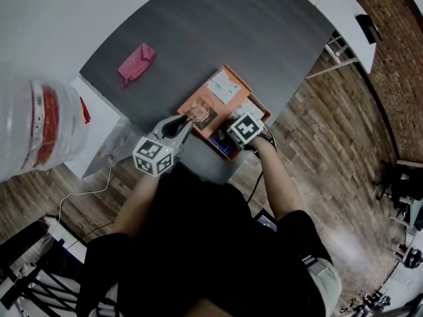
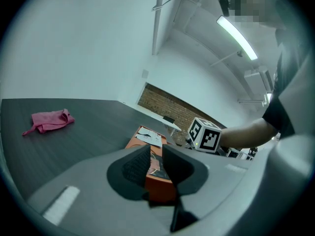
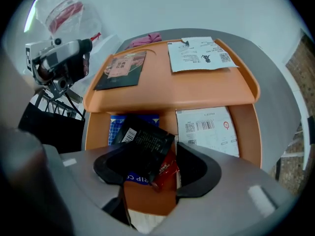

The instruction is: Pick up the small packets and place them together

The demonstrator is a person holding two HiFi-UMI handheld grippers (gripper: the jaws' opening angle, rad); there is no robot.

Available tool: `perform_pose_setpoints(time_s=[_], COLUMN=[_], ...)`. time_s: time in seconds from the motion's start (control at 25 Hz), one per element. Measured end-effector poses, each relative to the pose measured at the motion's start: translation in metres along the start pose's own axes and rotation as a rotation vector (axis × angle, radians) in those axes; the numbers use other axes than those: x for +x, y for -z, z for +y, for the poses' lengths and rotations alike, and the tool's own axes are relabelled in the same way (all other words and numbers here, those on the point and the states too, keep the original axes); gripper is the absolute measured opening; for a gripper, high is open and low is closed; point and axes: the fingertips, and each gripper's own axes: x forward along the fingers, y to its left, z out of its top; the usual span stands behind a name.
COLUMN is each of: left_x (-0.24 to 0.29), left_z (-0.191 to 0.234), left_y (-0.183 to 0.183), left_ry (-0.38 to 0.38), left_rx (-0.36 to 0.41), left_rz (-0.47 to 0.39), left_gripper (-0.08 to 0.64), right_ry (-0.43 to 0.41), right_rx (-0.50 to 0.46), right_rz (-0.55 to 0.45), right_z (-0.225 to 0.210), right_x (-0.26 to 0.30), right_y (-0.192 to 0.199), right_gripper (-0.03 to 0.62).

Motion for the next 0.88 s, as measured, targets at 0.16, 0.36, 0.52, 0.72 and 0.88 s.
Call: perform_pose_setpoints(time_s=[0.16, 0.36, 0.52, 0.72, 0.88], left_x=[0.000, 0.003, 0.005, 0.007, 0.008], left_z=[0.004, 0.005, 0.005, 0.005, 0.004], left_y=[0.001, 0.003, 0.002, 0.002, 0.002], left_ry=[0.005, 0.020, 0.032, 0.036, 0.045], left_rx=[-0.008, -0.010, -0.006, 0.003, 0.012], left_rz=[0.007, 0.018, 0.028, 0.041, 0.052], left_gripper=[0.074, 0.074, 0.074, 0.074, 0.074], right_ry=[0.056, 0.081, 0.093, 0.085, 0.020], right_rx=[-0.010, -0.045, -0.054, -0.079, -0.032], right_rz=[0.136, 0.091, 0.084, -0.015, -0.066], right_z=[-0.003, -0.002, -0.002, -0.001, 0.009], right_x=[0.005, 0.007, 0.005, -0.002, -0.007], right_y=[0.019, 0.011, 0.015, 0.005, 0.013], right_gripper=[0.265, 0.243, 0.190, 0.048, 0.005])
